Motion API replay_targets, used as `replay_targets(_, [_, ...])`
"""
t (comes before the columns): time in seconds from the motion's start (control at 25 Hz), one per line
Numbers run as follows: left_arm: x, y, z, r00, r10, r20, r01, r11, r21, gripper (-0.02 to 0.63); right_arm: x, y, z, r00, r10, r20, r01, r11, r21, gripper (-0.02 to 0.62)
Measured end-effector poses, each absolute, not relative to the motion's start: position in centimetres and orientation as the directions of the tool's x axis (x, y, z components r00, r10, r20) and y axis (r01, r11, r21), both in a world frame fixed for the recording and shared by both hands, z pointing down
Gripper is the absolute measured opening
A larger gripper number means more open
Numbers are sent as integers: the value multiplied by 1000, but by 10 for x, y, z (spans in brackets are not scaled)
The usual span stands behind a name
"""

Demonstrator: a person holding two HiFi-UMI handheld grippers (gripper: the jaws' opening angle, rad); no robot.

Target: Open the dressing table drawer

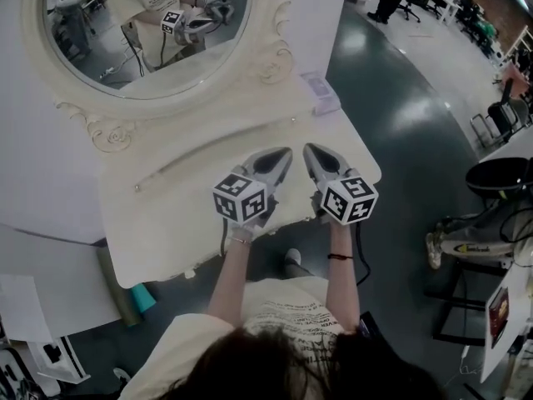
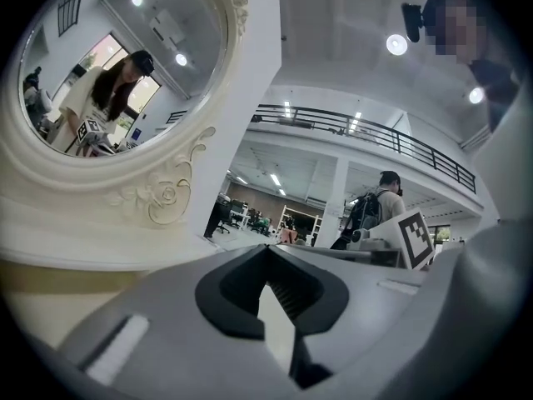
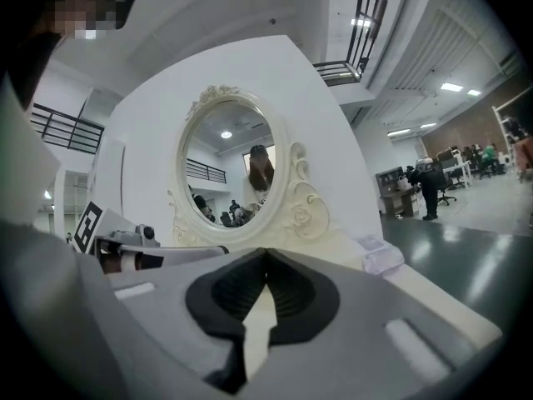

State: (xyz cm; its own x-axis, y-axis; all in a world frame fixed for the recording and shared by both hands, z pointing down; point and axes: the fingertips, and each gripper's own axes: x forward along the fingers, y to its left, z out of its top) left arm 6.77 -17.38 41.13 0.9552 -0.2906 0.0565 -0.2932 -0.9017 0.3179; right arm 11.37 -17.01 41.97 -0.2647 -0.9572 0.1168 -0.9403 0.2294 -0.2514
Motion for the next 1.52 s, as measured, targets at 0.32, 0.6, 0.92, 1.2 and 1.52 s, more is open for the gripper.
replay_targets(0.32, [82, -191, 422, 917, -389, 88, -395, -858, 327, 0, 134, -192, 427, -349, -925, 148, -915, 303, -264, 3])
replay_targets(0.6, [89, -199, 434, 894, -434, 112, -444, -826, 348, 0, 146, -208, 441, -361, -916, 173, -908, 303, -289, 3])
replay_targets(0.92, [95, -208, 455, 884, -437, 164, -465, -801, 375, 0, 146, -223, 466, -383, -899, 213, -892, 300, -337, 3])
replay_targets(1.2, [102, -227, 471, 890, -415, 192, -457, -795, 398, 0, 154, -243, 482, -363, -898, 248, -898, 267, -349, 3])
replay_targets(1.52, [105, -252, 488, 898, -378, 224, -439, -794, 420, 0, 155, -267, 506, -334, -886, 323, -913, 218, -345, 3])
